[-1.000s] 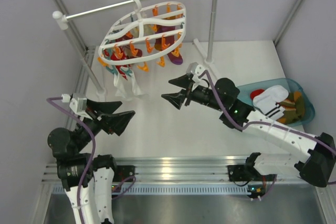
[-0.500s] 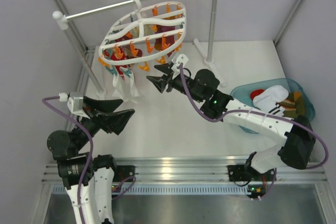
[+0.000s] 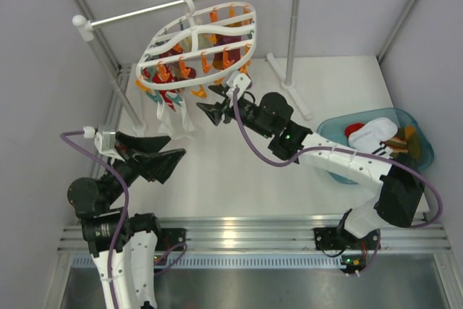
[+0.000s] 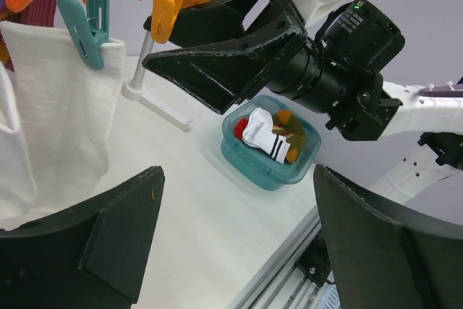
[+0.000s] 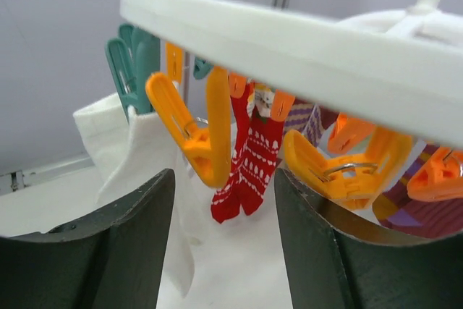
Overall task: Clip the socks to the hanger
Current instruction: Open the clamp at the hanger.
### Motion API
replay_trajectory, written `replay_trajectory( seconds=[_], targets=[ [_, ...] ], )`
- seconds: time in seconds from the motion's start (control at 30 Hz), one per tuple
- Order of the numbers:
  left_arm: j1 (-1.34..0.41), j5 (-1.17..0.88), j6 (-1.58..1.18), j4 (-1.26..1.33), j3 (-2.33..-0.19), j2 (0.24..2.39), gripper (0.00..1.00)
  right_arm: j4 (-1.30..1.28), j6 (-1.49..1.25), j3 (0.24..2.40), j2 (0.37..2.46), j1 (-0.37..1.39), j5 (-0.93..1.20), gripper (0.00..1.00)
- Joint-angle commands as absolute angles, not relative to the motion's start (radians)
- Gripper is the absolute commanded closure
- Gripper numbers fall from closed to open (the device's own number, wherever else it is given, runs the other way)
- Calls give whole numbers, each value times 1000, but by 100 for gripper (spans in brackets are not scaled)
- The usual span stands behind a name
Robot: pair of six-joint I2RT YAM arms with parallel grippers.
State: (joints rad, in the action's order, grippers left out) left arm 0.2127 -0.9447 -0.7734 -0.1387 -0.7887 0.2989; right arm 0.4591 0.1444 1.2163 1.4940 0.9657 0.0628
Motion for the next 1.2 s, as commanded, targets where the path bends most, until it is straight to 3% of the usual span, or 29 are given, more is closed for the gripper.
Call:
replay_trajectory(
  seconds=[0.0, 0.23, 0.37, 0.53, 0.67, 0.97, 1.17],
  targets=[
    [215, -945, -793, -71, -784, 307, 11, 548, 175, 1290, 1491, 966, 120, 43],
    [216, -930, -816, -66, -795, 328, 11, 526, 193, 1316, 1496, 966, 187, 48],
    [216, -887, -813, -103, -845, 370, 12, 502, 219, 1315, 1493, 974, 204, 60],
    [215, -804, -744, -166, -943, 448, 20, 488, 265, 1316, 1493, 992, 166, 69],
    [215, -733, -727, -169, -1002, 497, 28, 482, 304, 1327, 1500, 1028, 86, 82],
    [216, -670, -739, -133, -1048, 598, 43, 440, 373, 1400, 1543, 1108, -167, 95],
    [213, -663, -769, -106, -1059, 663, 44, 400, 411, 1456, 1586, 1150, -276, 99]
  ],
)
